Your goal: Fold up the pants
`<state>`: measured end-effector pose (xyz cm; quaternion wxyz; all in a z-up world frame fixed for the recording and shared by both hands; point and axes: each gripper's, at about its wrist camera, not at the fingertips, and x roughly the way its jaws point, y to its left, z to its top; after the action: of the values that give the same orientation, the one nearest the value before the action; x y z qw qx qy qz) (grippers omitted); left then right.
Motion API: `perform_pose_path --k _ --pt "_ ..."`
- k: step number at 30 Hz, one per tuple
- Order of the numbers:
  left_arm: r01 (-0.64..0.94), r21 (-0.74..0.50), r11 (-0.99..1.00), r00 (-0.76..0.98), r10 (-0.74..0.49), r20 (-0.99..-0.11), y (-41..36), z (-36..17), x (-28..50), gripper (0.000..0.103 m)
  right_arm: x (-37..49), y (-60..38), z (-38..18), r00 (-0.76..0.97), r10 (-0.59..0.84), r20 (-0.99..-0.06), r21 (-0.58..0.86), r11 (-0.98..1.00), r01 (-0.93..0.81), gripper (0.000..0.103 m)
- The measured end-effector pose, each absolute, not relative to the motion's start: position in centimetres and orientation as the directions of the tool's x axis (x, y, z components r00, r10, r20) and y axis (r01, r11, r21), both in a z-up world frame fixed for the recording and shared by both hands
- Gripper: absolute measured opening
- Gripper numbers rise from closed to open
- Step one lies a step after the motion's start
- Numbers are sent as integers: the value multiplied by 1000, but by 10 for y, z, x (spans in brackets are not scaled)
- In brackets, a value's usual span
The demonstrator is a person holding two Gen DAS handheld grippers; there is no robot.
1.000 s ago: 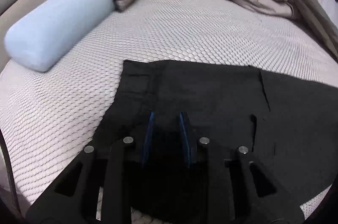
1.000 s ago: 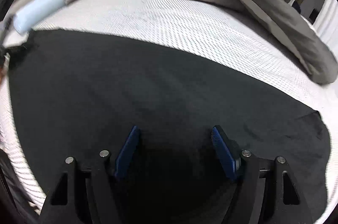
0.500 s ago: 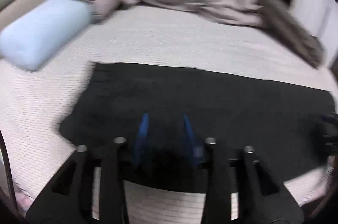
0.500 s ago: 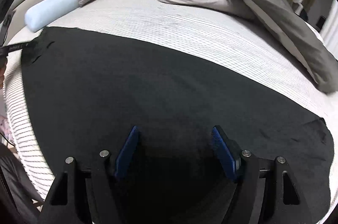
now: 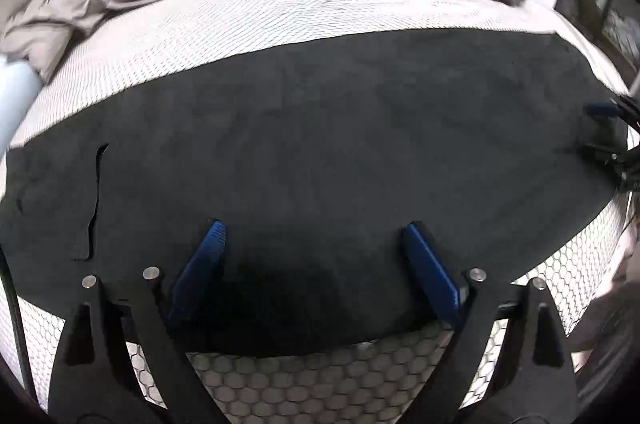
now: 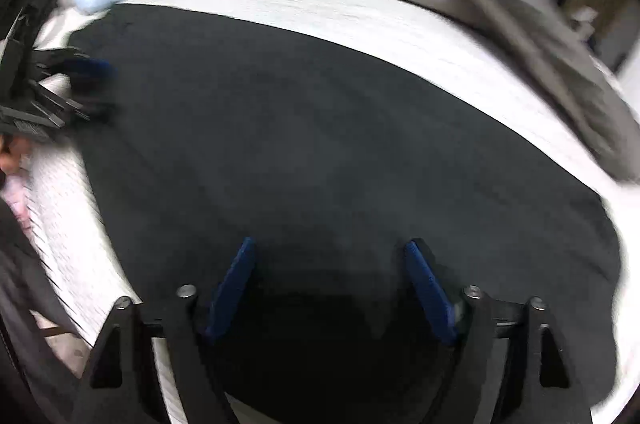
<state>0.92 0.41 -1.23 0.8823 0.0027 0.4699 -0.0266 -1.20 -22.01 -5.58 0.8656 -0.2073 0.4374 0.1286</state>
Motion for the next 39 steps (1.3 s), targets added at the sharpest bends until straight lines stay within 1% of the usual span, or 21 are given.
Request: perform_pose_path --k 2,5,7,9,11,14,16,18,19,20,21,22,24,26,28,30,31,33,35,37,39 --pt "39 -12 999 559 -32 -829 5 -12 9 90 -17 -270 -56 608 -117 -785 -338 904 -262 83" --pt "28 -6 1000 558 -20 -829 16 -7 15 89 -24 -351 -52 597 -270 -756 -355 934 -28 84" --pt "20 -15 1000 569 -24 -822 21 -2 33 82 -27 -381 -48 592 -285 -754 -308 949 64 84" --pt "23 -16 1000 588 -26 -808 9 8 29 81 -31 -391 -40 599 -287 -748 -264 956 129 82" --pt "62 -41 997 606 -70 -793 -11 16 41 81 -34 -380 -30 633 -247 -734 -231 967 110 82" --pt "138 -65 988 596 -135 -791 -54 17 54 81 -24 -336 -19 678 -76 -731 -121 992 -20 82" --pt "188 -55 981 570 -155 -807 -79 10 65 81 -14 -302 -23 668 -8 -744 -102 990 -102 82" --pt "220 -13 975 535 -131 -835 -96 -2 76 82 1 -260 -38 636 22 -771 -135 971 -198 82" --pt "222 -2 975 530 -122 -839 -98 -6 79 82 5 -250 -45 625 4 -781 -173 960 -221 82" --pt "219 -25 976 520 -138 -843 -94 -6 82 82 9 -241 -57 614 -54 -788 -247 940 -235 82" --pt "210 -44 977 511 -148 -847 -87 -5 83 82 10 -242 -63 614 -82 -785 -282 930 -236 82" --pt "182 -38 983 514 -128 -848 -79 -3 84 82 8 -248 -63 616 -70 -785 -266 936 -233 82" --pt "122 -16 992 525 -78 -848 -58 -5 82 82 4 -283 -56 611 -90 -786 -227 962 -151 82" --pt "99 -68 993 518 -110 -848 -42 -5 80 81 7 -322 -53 610 -289 -738 -324 944 55 81" --pt "55 -19 998 521 -45 -853 -36 -4 80 81 4 -345 -56 590 -366 -720 -345 926 153 81" --pt "42 -69 997 519 -81 -851 -35 1 80 80 0 -350 -51 604 -335 -723 -303 940 159 81" --pt "44 -127 991 527 -131 -840 -37 7 81 80 0 -345 -46 608 -338 -718 -308 938 158 81" --pt "85 -190 978 548 -205 -811 -50 20 84 80 -2 -326 -39 635 -268 -725 -262 959 105 82" --pt "117 -149 982 560 -189 -807 -70 25 94 80 1 -291 -31 665 -143 -733 -189 982 2 82" --pt "140 -75 987 555 -141 -820 -95 22 107 80 8 -260 -31 665 -83 -742 -168 984 -65 82" --pt "155 -42 987 517 -117 -848 -119 10 123 80 22 -231 -37 643 -30 -765 -154 979 -137 82"
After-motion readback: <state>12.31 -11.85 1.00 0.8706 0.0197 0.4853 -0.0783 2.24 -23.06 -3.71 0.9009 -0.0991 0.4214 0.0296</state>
